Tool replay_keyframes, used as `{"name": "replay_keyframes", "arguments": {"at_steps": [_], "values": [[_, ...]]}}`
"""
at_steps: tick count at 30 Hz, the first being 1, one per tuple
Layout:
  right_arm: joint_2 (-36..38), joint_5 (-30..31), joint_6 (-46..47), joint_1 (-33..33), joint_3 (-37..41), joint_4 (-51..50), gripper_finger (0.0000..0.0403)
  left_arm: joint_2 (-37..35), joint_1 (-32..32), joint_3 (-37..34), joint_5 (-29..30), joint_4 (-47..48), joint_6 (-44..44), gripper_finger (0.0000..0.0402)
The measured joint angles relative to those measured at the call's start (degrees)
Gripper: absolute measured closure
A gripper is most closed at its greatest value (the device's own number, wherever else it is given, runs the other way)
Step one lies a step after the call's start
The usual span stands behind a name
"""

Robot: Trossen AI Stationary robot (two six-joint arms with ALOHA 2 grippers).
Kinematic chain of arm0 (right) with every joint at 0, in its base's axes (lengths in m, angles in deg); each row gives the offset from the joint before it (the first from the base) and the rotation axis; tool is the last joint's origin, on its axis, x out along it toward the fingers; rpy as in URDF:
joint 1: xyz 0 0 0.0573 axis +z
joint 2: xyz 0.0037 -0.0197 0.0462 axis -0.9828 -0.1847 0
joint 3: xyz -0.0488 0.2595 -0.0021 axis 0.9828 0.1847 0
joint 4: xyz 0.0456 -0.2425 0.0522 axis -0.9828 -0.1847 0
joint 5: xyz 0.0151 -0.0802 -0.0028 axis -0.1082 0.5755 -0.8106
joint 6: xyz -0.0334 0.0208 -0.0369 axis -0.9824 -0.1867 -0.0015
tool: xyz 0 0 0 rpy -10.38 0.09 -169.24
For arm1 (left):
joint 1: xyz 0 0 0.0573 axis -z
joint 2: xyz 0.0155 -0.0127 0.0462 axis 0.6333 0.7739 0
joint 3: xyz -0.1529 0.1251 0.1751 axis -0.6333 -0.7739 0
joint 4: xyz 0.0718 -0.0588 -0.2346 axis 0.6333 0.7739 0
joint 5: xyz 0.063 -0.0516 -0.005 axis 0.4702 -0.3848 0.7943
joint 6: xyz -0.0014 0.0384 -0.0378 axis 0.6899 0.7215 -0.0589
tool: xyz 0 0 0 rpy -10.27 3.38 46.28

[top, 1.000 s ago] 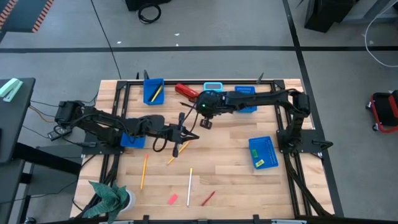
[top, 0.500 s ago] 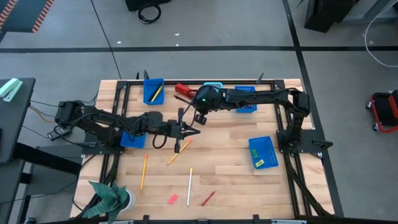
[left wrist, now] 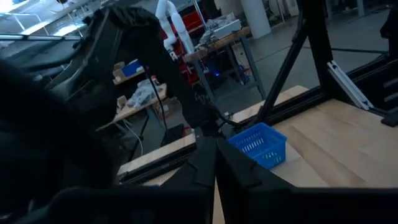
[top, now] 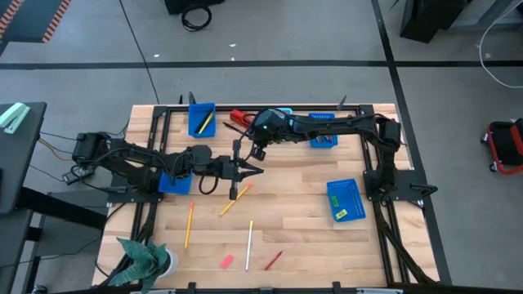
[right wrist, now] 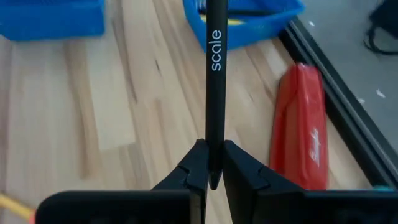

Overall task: Sort crayons/erasers/pens/pencils in bins
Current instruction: Put the black pen into the top left bin

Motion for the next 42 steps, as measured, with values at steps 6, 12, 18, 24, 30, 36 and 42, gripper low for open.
{"name": "replay_keyframes", "arguments": {"at_steps": [6,12,18,24,30,36,42], "values": [[-1.4,-3.4,0.1,-1.0,0.0,11.1,0.0361,0.0,0.0,0.0,0.0,-2.5,-0.6,0.0380],[-3.2,-6.9,2.0,-2.0,-0.1,17.5,0.0361,0.0,0.0,0.0,0.0,-3.5,-1.6,0.0390],[-5.8,-8.2,3.0,-2.8,0.0,20.8,0.0361,0.0,0.7,0.0,0.1,-4.4,-1.7,0.0379],[-7.3,-9.6,5.1,-4.4,-0.1,26.8,0.0361,0.0,2.3,0.0,-0.1,-7.0,-1.4,0.0378],[-8.4,-12.5,7.0,-5.6,-0.1,31.3,0.0361,0.0,2.4,0.0,-0.1,-7.5,-1.4,0.0389],[-8.8,-13.4,5.9,-6.4,-1.3,31.9,0.0361,0.0,2.4,0.0,-0.1,-7.3,-0.8,0.0380],[-8.8,-13.8,4.7,-8.3,-4.1,32.0,0.0361,0.0,2.3,0.0,-0.1,-7.0,0.3,0.0382]]}}
